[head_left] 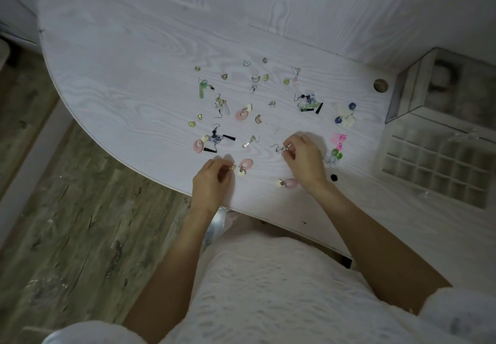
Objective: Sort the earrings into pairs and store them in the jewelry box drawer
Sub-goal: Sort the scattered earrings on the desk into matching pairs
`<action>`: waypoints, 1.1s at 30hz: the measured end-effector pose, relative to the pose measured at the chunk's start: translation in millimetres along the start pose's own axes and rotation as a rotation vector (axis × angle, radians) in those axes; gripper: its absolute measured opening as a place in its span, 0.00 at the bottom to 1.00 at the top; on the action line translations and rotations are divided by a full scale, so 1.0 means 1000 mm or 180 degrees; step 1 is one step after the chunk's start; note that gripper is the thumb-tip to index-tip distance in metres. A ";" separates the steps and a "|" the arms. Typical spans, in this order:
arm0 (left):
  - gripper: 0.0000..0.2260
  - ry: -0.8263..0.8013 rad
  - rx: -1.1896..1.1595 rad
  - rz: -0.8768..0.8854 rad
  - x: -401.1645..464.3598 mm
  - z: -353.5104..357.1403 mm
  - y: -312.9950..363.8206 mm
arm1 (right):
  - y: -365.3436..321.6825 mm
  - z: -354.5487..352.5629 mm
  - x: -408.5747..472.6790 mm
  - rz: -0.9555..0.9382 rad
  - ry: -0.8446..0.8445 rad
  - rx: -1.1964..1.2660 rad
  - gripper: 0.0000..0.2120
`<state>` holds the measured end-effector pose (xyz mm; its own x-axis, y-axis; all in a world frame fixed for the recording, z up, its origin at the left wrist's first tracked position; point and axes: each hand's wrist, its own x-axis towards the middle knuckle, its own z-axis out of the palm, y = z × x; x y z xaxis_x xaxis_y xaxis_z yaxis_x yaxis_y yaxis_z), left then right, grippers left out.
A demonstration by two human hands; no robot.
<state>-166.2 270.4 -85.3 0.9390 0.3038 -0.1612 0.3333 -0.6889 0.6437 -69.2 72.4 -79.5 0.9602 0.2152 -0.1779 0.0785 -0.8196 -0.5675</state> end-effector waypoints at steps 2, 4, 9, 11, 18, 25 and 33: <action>0.08 -0.0006 -0.0019 -0.0022 0.004 -0.002 0.000 | 0.000 0.001 0.003 -0.0049 0.0023 0.0010 0.06; 0.08 -0.0017 -0.0109 -0.0138 0.006 -0.007 0.000 | 0.001 0.000 0.004 -0.0111 0.0028 0.0055 0.08; 0.07 0.0243 -0.0409 -0.0358 0.019 -0.030 -0.001 | 0.001 -0.001 0.000 -0.0391 -0.0145 0.0004 0.11; 0.08 0.0289 -0.0347 -0.0191 0.039 -0.037 0.002 | 0.001 0.000 0.000 -0.0467 -0.0131 0.0013 0.10; 0.14 -0.0056 0.0505 0.0122 0.130 -0.025 0.020 | 0.000 0.002 0.005 -0.0459 0.0085 -0.0128 0.02; 0.11 -0.0183 0.1061 0.0490 0.162 -0.020 0.027 | -0.001 0.000 0.006 -0.0249 0.0124 -0.0244 0.03; 0.09 -0.0615 0.0771 0.1119 0.181 -0.007 0.052 | 0.004 -0.003 0.010 0.0055 0.0347 -0.0161 0.03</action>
<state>20.7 294.2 -76.1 0.9894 -0.0879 -0.1156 -0.0194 -0.8689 0.4946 -58.7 69.3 -80.9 0.9848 0.1440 -0.0972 0.0724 -0.8489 -0.5235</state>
